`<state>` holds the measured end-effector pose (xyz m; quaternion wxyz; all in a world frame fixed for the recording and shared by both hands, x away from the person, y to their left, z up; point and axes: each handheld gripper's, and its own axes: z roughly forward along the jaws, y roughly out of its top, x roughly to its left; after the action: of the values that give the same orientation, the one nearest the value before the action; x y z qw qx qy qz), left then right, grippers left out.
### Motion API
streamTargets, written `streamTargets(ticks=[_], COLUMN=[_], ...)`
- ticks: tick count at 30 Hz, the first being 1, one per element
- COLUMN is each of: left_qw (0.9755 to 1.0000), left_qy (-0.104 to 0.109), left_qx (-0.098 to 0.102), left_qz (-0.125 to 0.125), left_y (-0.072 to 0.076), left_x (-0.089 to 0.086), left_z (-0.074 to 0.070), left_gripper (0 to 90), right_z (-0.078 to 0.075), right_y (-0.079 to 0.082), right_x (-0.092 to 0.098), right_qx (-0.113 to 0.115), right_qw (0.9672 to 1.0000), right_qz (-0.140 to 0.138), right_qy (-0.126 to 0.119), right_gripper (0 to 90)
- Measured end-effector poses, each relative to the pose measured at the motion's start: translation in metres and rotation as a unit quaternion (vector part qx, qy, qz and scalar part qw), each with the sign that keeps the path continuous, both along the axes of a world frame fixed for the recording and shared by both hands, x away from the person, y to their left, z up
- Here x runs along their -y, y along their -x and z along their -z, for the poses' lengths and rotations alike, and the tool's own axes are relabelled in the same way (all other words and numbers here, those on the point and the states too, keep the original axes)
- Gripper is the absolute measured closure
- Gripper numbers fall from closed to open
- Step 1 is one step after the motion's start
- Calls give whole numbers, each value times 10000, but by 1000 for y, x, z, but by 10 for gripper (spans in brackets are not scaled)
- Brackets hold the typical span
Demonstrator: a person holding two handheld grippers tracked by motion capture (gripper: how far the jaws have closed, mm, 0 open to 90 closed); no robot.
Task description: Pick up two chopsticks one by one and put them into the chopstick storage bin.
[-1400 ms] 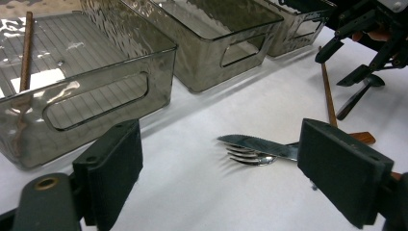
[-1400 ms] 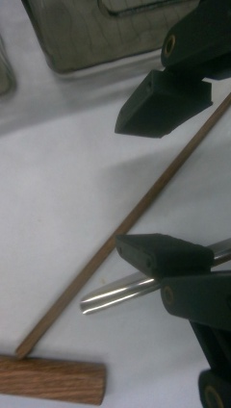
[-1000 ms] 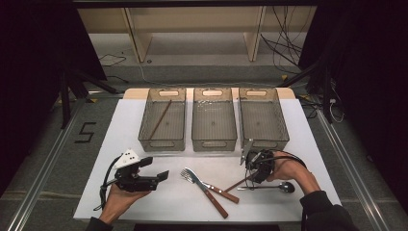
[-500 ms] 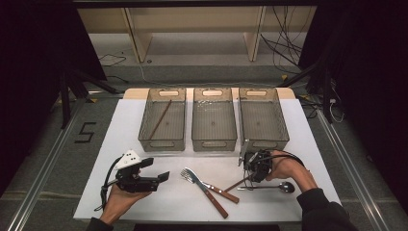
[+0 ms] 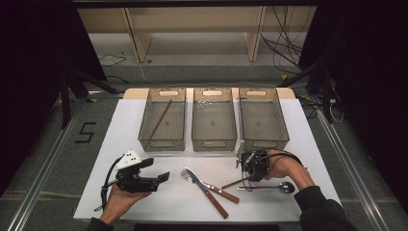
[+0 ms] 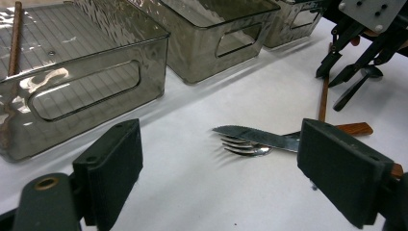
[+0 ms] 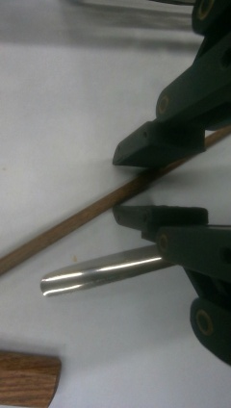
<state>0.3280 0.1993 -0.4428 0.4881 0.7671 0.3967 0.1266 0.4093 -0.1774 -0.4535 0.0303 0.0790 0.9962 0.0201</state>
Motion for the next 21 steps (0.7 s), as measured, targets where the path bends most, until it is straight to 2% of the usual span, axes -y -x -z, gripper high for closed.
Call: streamTargets(ticks=[12,16,21], left_qw=[10000,10000,10000], left_qy=[-28,-21,-17], left_qx=[3,0,-5], left_qz=[21,10,10], left_y=[0,0,0], left_x=[0,1,1], left_z=[0,1,1], left_gripper=[157,157,157], right_z=[1,0,0], right_y=[3,4,5], right_x=[-3,-4,-5], right_qx=[-81,-114,-48], right_qw=[9996,9995,9992], right_qz=[-260,-281,-373], right_qy=[51,110,118], right_gripper=[838,848,854])
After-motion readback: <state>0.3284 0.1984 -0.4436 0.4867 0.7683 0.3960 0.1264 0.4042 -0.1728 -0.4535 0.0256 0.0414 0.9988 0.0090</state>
